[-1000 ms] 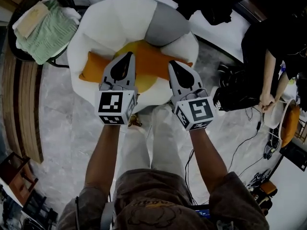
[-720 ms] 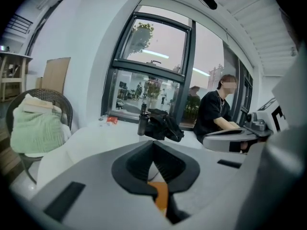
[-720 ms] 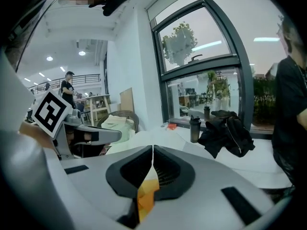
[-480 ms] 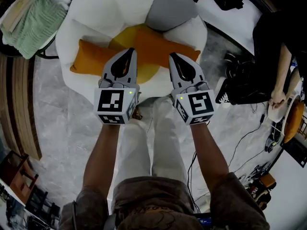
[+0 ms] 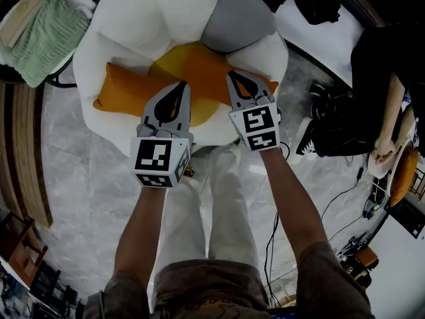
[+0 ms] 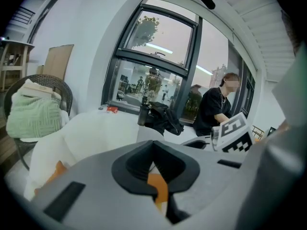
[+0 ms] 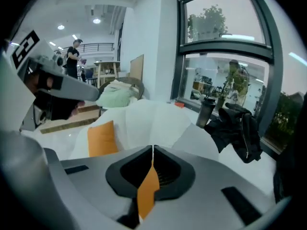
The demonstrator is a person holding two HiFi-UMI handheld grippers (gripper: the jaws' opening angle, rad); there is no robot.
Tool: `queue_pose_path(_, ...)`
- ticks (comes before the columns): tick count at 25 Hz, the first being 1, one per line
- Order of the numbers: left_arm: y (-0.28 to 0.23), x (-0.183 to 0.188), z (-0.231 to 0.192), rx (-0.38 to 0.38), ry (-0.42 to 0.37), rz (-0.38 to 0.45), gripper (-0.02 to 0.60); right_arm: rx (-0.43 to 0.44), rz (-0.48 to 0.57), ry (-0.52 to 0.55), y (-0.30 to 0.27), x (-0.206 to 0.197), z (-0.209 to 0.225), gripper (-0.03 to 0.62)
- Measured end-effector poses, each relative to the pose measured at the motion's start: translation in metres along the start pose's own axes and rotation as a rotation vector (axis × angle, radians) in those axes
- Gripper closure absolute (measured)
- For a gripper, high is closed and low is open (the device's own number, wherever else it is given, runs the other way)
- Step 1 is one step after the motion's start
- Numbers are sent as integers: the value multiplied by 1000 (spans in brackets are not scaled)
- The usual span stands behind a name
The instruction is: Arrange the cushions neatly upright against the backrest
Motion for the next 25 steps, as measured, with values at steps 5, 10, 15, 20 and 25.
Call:
queue_pose_path(5,-10,-15,-7,5,12,-20,577,68,-134,-21,-49,-36,-1,571)
queue_pose_path(10,-17,-28,-10,10,25,-36,577,98,-264,-58,-91,-73,2,571)
queue_pose_path(15,-22,-40,-13,7,34,-58,577,128,-407,-11,-113,-104,3,444)
queue_pose_path(20,-23,-48,-10,-3,44,-77,577,204,-515,-6,-120,-128,-2,347)
queue_pose_path(25,-28,-54,-8,-11,51,-86,577,203,-545,3,-127,-143,1,341)
Point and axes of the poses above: the fingertips, and each gripper's own axes: y backward along the fingers, z to its right, x out of its top, the point moved 8 cm from there along y, backward along the fingers, and after that the axes turned 2 degrees about z, right-handed, at the moved point
